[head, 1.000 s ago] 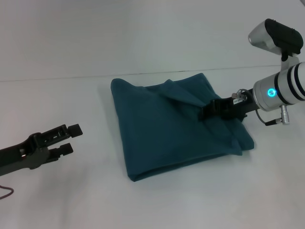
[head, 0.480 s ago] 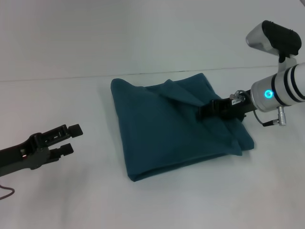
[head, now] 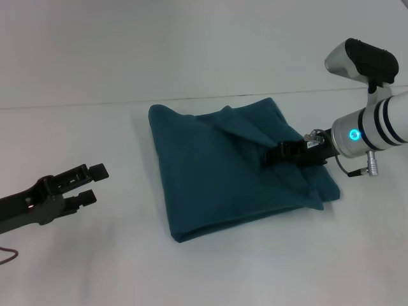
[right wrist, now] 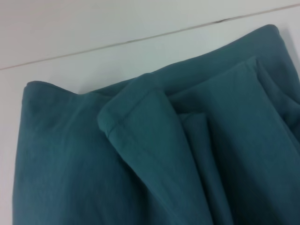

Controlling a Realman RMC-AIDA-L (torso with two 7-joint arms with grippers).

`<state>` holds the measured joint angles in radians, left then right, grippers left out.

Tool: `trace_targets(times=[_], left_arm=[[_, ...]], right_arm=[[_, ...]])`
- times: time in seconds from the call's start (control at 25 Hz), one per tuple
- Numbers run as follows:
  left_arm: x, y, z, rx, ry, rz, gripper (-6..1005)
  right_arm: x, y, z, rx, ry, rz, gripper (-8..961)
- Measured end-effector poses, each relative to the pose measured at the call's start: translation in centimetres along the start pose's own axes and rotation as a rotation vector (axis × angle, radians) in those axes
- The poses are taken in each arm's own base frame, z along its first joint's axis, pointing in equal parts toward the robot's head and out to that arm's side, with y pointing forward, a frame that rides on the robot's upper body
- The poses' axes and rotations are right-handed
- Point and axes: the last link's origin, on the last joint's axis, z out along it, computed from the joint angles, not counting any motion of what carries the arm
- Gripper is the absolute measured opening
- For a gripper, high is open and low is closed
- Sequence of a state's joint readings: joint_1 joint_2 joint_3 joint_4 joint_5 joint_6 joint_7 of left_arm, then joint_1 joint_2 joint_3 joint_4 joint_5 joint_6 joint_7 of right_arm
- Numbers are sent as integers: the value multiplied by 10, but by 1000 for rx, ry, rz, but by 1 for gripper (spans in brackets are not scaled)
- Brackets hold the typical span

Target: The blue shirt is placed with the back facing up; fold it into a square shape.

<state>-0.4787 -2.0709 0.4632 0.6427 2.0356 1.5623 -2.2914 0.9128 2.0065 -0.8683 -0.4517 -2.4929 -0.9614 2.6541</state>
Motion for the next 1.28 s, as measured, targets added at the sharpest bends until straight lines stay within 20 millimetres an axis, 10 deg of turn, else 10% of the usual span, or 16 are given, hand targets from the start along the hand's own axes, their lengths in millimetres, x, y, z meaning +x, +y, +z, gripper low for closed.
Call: trace_targets(times=[0.4,0.84,1.28], left_arm=[[1,1,2,-3,-1,2,959],[2,0,2,4,7,1,958],[2,0,1,1,14,-4,958]], right_arm=[[0,5,1,-17,7,-2,538],[-1,3,0,-14,-7,8,102],[-24,18,-19,-87,-83,-21,73]])
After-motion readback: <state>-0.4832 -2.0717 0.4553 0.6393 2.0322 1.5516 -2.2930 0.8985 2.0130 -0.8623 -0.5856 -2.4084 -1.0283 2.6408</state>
